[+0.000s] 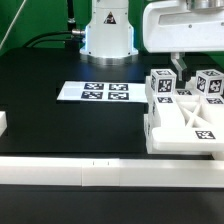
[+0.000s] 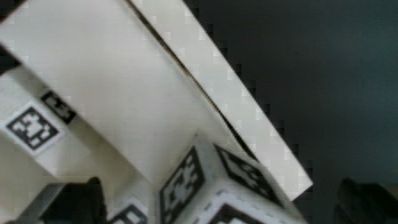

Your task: Assemble chair

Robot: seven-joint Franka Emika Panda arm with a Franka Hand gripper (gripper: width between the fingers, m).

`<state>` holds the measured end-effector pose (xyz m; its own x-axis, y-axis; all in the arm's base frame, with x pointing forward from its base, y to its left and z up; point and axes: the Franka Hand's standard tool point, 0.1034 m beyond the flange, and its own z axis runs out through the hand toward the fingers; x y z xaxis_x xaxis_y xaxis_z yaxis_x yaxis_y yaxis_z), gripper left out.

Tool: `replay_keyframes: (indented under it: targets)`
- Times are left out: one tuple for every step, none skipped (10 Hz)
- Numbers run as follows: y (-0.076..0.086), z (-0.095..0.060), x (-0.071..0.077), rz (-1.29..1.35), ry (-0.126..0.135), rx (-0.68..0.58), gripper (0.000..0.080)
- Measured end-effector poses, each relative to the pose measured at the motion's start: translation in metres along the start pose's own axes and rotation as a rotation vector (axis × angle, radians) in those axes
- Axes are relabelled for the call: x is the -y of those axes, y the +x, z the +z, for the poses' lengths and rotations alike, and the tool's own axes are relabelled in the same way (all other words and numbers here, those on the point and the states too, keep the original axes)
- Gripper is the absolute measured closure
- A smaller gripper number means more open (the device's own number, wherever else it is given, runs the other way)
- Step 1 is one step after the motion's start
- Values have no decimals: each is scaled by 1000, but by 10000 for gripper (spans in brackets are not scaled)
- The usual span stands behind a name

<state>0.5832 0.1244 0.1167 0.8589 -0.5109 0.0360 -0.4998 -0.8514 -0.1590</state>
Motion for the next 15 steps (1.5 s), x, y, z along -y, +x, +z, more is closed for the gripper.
replay_keyframes:
  targets:
    - [0,0,0,-165,-34,20,150]
    - [0,-1,3,-294,-68,43,150]
    - [1,-2,5,-369,-71,46,150]
    - [1,-2,5,-405,-72,46,150]
    - [1,-3,6,-485,-86,43,150]
    - [0,-3,6,-569,-97,41,150]
    - [0,-2,5,-629,-99,43,150]
    - [0,-1,5,-665,-106,47,150]
    - [0,-1,4,-709,-105,50,278]
    - [0,0,4,-702,-105,50,278]
    - [1,0,3,-701,-105,50,414]
    - [1,0,3,-700,-105,49,517]
    - [1,0,3,-686,-105,49,517]
    - [1,0,3,-671,-105,48,517]
    - [1,0,2,-659,-103,45,517]
